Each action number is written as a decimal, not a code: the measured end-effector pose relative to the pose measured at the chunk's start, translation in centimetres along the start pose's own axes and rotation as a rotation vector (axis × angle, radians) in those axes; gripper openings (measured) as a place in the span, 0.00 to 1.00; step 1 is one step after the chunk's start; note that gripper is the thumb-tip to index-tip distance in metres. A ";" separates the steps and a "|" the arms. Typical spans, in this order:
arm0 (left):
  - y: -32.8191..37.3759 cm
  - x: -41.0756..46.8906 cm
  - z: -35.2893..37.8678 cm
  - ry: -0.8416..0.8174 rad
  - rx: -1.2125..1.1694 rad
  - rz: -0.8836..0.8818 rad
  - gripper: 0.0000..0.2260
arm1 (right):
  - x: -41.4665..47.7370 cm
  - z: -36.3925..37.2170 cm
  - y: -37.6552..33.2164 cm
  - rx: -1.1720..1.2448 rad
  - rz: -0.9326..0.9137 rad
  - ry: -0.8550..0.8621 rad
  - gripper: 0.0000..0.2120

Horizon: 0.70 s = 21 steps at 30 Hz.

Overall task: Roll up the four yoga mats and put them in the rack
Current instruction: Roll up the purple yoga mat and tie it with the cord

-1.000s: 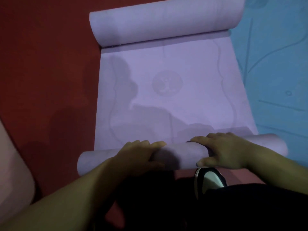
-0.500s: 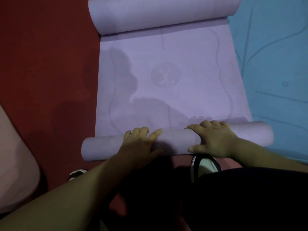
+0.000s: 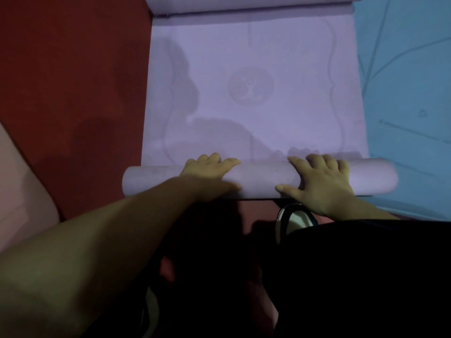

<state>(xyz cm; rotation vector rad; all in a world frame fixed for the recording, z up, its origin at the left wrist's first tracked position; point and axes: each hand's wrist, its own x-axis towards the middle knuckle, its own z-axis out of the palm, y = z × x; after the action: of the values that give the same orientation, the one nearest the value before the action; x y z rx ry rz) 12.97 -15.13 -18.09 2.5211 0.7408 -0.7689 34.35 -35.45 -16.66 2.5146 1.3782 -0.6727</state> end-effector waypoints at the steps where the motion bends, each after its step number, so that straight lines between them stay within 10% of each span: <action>1: -0.1 0.2 -0.2 -0.005 -0.002 -0.004 0.33 | 0.4 -0.4 0.1 0.005 -0.005 -0.014 0.47; 10: 1.6 -1.1 3.7 0.560 0.111 -0.039 0.31 | 2.5 -1.4 0.7 -0.019 -0.024 -0.106 0.43; 21: 1.2 0.2 -0.2 0.144 -0.032 -0.126 0.27 | 0.7 -0.4 -0.2 -0.011 0.023 0.020 0.46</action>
<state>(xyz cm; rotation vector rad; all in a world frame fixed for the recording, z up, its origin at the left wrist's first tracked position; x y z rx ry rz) 13.93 -15.91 -17.85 2.5408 0.9603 -0.6146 34.62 -34.63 -16.61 2.5311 1.3539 -0.6353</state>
